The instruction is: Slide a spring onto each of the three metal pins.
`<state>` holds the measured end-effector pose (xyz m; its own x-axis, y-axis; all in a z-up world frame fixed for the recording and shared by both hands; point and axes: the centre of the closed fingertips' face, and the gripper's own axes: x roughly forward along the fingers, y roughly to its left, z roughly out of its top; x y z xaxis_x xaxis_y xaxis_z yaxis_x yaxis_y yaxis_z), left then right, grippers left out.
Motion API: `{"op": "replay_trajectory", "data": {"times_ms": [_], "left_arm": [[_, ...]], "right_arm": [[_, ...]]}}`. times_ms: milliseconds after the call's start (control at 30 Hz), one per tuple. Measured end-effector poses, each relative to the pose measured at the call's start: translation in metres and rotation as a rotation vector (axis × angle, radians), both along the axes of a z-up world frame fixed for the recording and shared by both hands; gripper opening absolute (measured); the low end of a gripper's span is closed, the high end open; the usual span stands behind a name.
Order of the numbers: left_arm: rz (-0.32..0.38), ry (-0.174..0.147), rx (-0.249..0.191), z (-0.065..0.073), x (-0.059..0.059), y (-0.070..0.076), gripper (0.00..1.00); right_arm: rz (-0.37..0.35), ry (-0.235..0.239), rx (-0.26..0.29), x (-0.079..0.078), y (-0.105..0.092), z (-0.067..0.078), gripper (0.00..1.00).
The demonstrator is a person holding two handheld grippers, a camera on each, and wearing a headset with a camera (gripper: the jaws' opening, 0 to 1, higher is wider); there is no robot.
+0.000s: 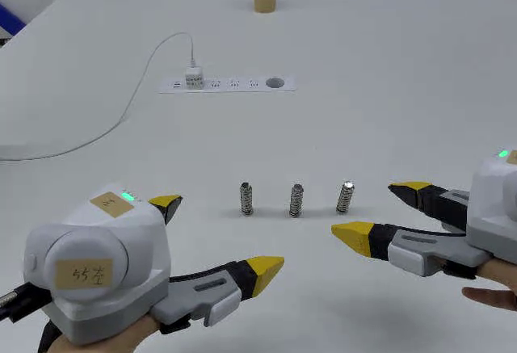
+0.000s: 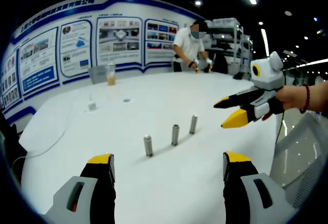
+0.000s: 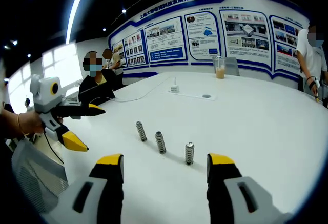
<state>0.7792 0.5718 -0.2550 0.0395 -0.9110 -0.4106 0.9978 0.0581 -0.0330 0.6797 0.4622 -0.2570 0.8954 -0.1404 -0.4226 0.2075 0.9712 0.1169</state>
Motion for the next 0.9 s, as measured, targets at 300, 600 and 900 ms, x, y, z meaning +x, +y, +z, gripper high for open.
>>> {"op": "replay_trajectory", "data": {"times_ms": [300,600,900], "left_arm": [[0.002,0.007,-0.008,0.006,-0.003,0.006,0.91],[0.005,0.004,0.004,0.005,-0.005,0.013,0.92],[0.023,-0.009,0.010,0.007,-0.003,0.021,0.91]], "right_arm": [[-0.001,-0.004,0.023,-0.009,0.008,0.002,0.73],[0.003,0.013,0.033,-0.017,0.020,-0.001,0.78],[-0.008,0.019,0.058,-0.025,0.029,-0.005,0.80]]}}
